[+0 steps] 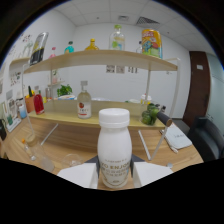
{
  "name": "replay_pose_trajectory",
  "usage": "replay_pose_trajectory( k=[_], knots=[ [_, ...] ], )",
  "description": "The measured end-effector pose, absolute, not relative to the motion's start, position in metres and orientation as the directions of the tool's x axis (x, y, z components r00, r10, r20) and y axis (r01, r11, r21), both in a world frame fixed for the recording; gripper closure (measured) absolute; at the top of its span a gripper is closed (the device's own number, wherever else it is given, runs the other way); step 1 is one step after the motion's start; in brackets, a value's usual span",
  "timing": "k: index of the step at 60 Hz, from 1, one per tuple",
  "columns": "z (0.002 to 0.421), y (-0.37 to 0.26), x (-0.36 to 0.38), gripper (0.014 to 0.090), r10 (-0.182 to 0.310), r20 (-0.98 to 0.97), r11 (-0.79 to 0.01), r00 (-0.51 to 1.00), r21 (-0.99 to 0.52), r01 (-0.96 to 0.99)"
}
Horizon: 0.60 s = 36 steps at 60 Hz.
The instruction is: Make me a cup of Mount Fuji.
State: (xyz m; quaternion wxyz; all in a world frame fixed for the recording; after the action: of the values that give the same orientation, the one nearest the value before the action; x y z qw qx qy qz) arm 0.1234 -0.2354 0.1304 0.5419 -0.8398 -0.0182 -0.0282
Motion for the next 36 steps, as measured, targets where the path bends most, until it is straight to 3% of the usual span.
replay_pose_trajectory(
  k=[7, 16, 26, 36],
  knots=[
    [0.109, -0.229, 0.130, 0.0570, 0.105, 0.346, -0.430, 0.932, -0.830, 0.356],
    [0.104, -0.220, 0.136, 0.0571, 0.237, 0.663, -0.369, 0.710, -0.615, 0.697],
    [0.112, -0.213, 0.144, 0.0573, 0.320, 0.876, -0.272, 0.361, -0.280, 0.921],
    [0.124, -0.204, 0.140, 0.0569, 0.340, 0.941, -0.161, 0.013, 0.045, 0.986]
  ],
)
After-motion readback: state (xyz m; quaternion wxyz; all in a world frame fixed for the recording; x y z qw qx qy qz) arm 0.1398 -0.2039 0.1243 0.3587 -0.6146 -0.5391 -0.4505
